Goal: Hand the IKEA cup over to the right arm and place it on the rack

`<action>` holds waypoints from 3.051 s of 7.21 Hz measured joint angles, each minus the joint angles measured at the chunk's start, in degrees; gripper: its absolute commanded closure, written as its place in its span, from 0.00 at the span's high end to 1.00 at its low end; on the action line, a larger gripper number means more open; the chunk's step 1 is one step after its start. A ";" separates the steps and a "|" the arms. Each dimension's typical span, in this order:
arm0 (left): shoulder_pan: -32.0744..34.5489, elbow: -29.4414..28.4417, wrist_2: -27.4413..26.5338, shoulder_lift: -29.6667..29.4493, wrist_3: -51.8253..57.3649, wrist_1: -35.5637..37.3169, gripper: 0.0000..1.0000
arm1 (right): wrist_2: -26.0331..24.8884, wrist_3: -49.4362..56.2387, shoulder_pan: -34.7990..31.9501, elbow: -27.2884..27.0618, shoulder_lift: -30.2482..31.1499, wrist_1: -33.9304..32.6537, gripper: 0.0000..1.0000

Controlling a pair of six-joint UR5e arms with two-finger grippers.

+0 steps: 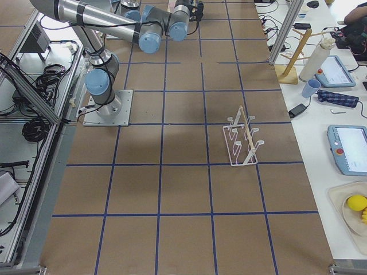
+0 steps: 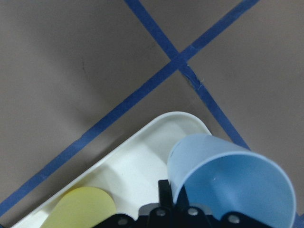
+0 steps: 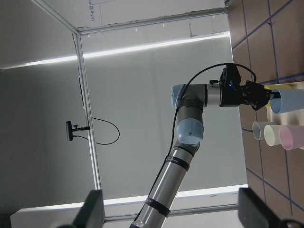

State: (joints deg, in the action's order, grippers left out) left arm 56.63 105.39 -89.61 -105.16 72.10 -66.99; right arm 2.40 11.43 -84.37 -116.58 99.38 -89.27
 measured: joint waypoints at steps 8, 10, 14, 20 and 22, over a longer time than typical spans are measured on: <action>7.27 -5.98 42.12 10.37 -7.13 -55.43 0.00 | -1.05 -0.51 0.00 0.21 -0.47 0.15 1.00; 12.35 -4.61 51.31 13.59 -7.22 -62.42 0.00 | -1.00 -0.82 0.00 0.23 -0.63 0.17 1.00; 16.60 3.24 68.32 17.21 -6.10 -65.51 0.00 | -0.97 -0.86 0.00 0.15 -1.04 0.24 1.00; 17.58 5.26 77.60 21.63 -1.39 -75.72 0.00 | -1.10 -0.90 0.00 -0.05 -2.08 0.26 1.00; 20.09 5.18 80.93 22.38 -1.37 -76.44 0.00 | -1.24 -0.71 -0.02 -0.16 -2.01 1.39 1.00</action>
State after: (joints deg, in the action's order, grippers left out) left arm 76.73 110.57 -8.67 -82.78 70.73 -143.43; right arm 1.16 10.72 -84.39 -116.73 97.38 -87.88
